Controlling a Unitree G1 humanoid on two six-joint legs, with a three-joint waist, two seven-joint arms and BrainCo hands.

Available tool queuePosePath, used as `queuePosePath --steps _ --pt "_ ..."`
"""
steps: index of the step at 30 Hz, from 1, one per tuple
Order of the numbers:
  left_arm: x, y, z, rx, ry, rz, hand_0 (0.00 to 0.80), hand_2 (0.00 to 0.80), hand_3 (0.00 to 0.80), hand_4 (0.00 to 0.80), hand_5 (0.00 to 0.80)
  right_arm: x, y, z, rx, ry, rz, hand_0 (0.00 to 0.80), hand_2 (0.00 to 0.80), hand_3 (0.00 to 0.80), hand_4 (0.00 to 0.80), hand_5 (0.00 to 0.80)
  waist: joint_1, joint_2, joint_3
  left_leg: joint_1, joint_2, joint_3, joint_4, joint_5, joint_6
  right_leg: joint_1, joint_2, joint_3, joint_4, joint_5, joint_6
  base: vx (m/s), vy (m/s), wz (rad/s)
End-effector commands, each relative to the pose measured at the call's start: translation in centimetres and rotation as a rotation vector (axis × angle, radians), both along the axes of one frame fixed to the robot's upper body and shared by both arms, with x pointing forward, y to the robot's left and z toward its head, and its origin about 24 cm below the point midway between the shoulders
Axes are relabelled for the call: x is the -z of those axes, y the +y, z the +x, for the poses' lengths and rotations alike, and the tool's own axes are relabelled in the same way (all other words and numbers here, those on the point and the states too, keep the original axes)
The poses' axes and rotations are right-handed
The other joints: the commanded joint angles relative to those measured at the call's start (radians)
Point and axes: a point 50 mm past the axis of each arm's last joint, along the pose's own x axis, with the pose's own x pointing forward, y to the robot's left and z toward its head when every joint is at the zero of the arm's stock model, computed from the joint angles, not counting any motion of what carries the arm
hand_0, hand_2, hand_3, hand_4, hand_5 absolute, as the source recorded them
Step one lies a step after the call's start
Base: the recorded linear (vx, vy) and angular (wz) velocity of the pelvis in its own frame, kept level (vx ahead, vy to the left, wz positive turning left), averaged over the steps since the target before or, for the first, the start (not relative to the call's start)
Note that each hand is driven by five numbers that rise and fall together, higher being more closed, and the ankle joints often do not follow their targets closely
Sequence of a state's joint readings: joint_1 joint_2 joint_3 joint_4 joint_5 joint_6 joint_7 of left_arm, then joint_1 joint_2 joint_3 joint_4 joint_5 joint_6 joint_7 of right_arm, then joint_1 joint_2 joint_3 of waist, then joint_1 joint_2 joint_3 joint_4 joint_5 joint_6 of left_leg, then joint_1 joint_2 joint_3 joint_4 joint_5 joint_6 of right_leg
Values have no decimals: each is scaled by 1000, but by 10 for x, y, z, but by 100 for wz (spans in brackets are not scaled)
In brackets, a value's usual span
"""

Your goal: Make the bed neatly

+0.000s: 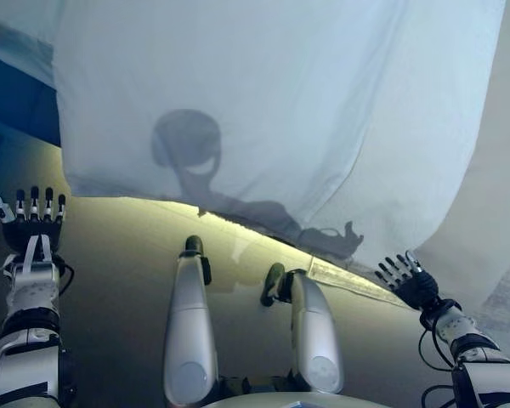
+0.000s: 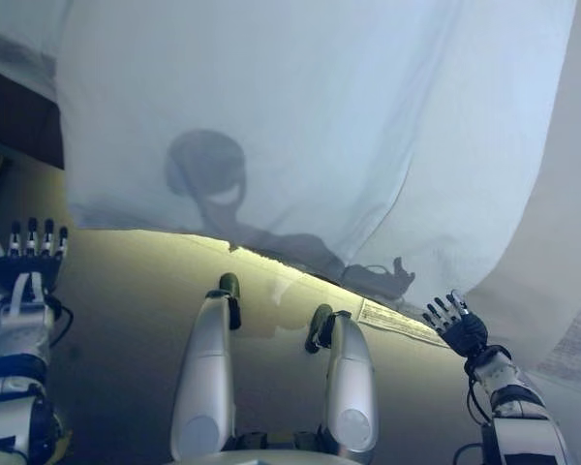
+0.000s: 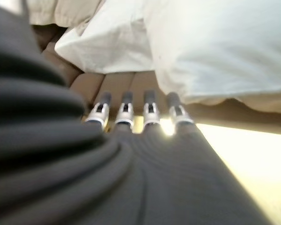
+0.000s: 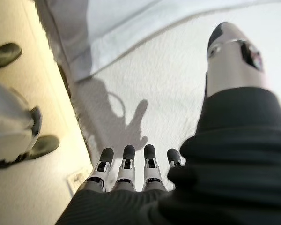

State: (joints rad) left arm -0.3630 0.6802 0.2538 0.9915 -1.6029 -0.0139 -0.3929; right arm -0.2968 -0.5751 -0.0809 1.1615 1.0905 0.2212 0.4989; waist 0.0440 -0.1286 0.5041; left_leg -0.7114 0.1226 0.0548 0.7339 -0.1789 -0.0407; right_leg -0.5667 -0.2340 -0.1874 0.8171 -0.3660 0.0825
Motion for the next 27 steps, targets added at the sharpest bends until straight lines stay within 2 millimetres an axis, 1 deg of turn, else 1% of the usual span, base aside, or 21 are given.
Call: queuePosePath --steps 1,5,7,9,11,12,14,16,18,20,22,24,27 --pt "35 -9 -18 -2 87 -54 0 0 0 0 0 6 -20 -26 64 46 -26 0 0 0 0 0 -1 50 -76 134 5 49 -65 -75 -18 -25 -17 -3 -172 239 53 30 -69 -1" --pt "65 -17 -38 34 222 -60 0 0 0 0 0 17 -13 -36 47 76 -44 0 0 0 0 0 -14 65 -114 245 1 74 -161 -44 -24 69 -22 -5 -264 257 60 132 -72 -7" --pt "82 -22 -52 53 333 -49 0 0 0 0 0 24 -8 -42 36 95 -48 0 0 0 0 0 -20 73 -136 309 -3 93 -222 -23 -29 127 -23 -8 -325 270 66 153 -80 -11" --pt "101 -28 -68 84 480 -17 0 0 0 0 0 30 -4 -49 23 121 -57 0 0 0 0 0 -25 83 -164 381 -15 112 -292 3 -30 193 -21 -17 -391 283 72 192 -65 -15" --pt "118 -31 -88 128 674 67 0 0 0 0 0 36 0 -55 7 150 -53 0 0 0 0 0 -28 91 -195 451 -25 135 -357 25 -33 264 -21 -36 -455 296 75 207 -76 -16" --pt "125 -32 -98 151 757 97 0 0 0 0 0 38 2 -57 -1 163 -52 0 0 0 0 0 -28 96 -210 485 -28 148 -391 36 -34 299 -23 -53 -486 302 76 187 -67 -14" --pt "134 -34 -110 189 873 166 0 0 0 0 0 42 5 -61 -13 188 -55 0 0 0 0 0 -28 102 -234 530 -31 163 -433 50 -36 351 -22 -73 -530 311 77 194 -76 -9" --pt "146 -38 -131 283 1070 298 0 0 0 0 0 50 9 -73 -55 251 -67 0 0 0 0 0 -30 114 -289 613 -34 185 -518 76 -40 445 -10 -99 -619 329 77 287 -129 -15" --pt "155 -43 -143 336 1174 331 0 0 0 0 0 56 14 -82 -75 291 -66 0 0 0 0 0 -35 121 -324 662 -38 185 -571 95 -41 494 1 -92 -672 347 78 259 -118 -18" --pt "161 -48 -154 381 1246 347 0 0 0 0 0 63 19 -92 -68 322 -46 0 0 0 0 0 -40 126 -354 696 -41 183 -611 106 -40 525 12 -82 -710 362 77 222 -106 -7" --pt "168 -55 -164 448 1326 395 0 0 0 0 0 72 28 -103 -24 352 -8 0 0 0 0 0 -47 131 -382 736 -42 187 -661 122 -42 562 21 -78 -757 381 79 174 -108 -1" --pt "174 -62 -169 486 1352 381 0 0 0 0 0 77 35 -107 30 358 26 0 0 0 0 0 -52 133 -401 755 -41 191 -691 133 -43 580 25 -76 -791 397 80 128 -82 1" --pt "185 -82 -178 554 1374 350 0 0 0 0 0 86 44 -119 164 364 67 0 0 0 0 0 -65 140 -428 799 -41 202 -746 140 -47 612 34 -77 -849 421 86 127 -74 -5"
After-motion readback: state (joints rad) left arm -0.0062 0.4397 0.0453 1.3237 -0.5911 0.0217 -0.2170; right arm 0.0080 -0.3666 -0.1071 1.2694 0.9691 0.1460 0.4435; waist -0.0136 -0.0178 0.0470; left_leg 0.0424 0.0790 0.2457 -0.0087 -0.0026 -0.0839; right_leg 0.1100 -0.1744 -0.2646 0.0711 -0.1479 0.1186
